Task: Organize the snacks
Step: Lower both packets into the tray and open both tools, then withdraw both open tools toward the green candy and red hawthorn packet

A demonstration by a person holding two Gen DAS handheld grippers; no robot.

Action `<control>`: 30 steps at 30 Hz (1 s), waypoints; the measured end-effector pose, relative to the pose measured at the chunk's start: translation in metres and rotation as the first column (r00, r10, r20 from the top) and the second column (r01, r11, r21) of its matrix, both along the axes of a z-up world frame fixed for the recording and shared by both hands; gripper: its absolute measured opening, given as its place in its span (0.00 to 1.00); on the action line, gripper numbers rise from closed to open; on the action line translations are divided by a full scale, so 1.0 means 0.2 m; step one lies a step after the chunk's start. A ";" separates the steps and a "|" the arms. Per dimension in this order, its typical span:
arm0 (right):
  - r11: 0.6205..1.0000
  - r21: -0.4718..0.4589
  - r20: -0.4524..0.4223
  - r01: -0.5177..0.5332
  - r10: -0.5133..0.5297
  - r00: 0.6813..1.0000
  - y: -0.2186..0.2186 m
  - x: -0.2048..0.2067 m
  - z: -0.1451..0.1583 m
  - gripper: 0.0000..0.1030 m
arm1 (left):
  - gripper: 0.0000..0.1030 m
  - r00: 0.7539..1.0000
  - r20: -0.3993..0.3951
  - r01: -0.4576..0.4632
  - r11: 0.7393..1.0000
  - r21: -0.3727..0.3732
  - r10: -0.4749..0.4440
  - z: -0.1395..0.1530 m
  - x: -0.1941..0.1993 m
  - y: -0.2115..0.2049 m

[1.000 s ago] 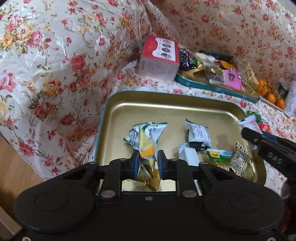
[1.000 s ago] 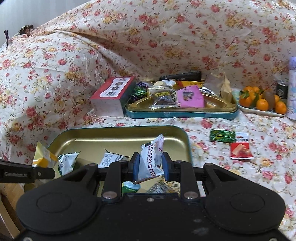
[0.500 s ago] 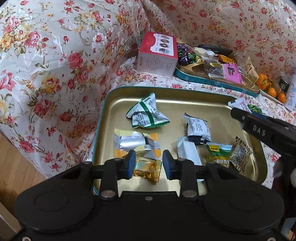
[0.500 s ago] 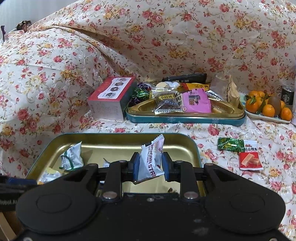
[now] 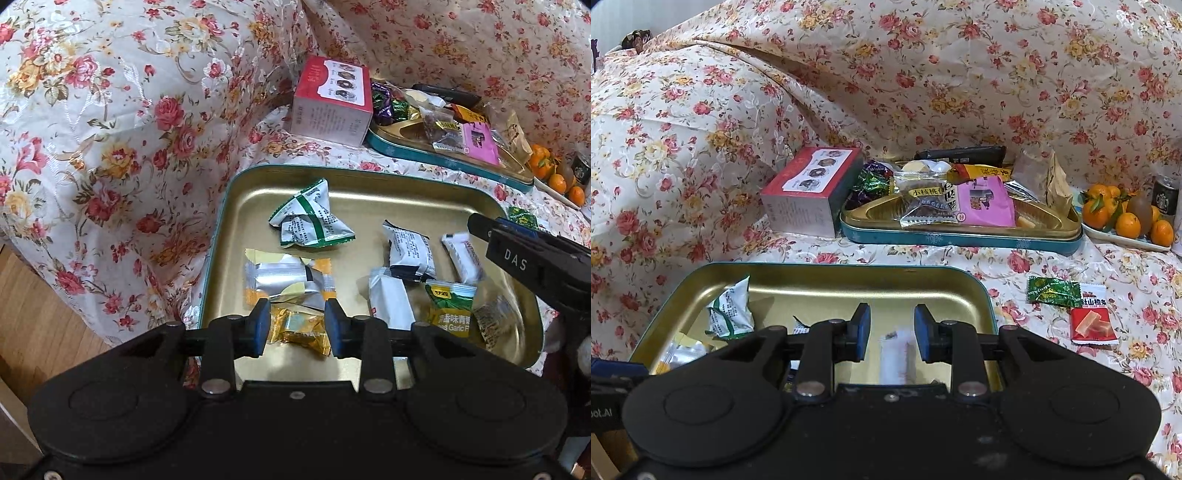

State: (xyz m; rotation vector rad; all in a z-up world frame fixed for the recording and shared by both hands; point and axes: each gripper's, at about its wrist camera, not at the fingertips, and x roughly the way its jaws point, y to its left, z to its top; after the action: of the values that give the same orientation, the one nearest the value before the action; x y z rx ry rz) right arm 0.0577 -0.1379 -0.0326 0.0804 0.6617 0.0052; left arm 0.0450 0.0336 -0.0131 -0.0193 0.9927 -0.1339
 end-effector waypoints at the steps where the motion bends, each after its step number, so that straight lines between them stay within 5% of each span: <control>1: 1.000 -0.001 0.000 -0.001 0.001 1.000 0.00 0.00 0.00 0.28 | 0.41 1.000 -0.001 -0.002 1.000 0.002 0.002 0.00 0.00 0.00; 17: 1.000 0.000 0.013 0.009 -0.009 1.000 -0.04 -0.11 0.04 0.35 | 0.41 1.000 -0.022 0.017 1.000 0.026 -0.017 0.01 -0.02 -0.05; 30: 0.983 -0.054 0.013 0.173 -0.173 0.985 -0.43 -0.42 -0.01 0.40 | 0.41 0.992 0.065 0.105 0.993 0.047 -0.108 0.04 -0.10 -0.15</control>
State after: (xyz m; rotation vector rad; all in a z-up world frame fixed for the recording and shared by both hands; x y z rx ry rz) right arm -0.0271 -0.2230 -0.0343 0.0850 0.6447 -0.1797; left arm 0.0254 0.0035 -0.0052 0.0776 0.9291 -0.2097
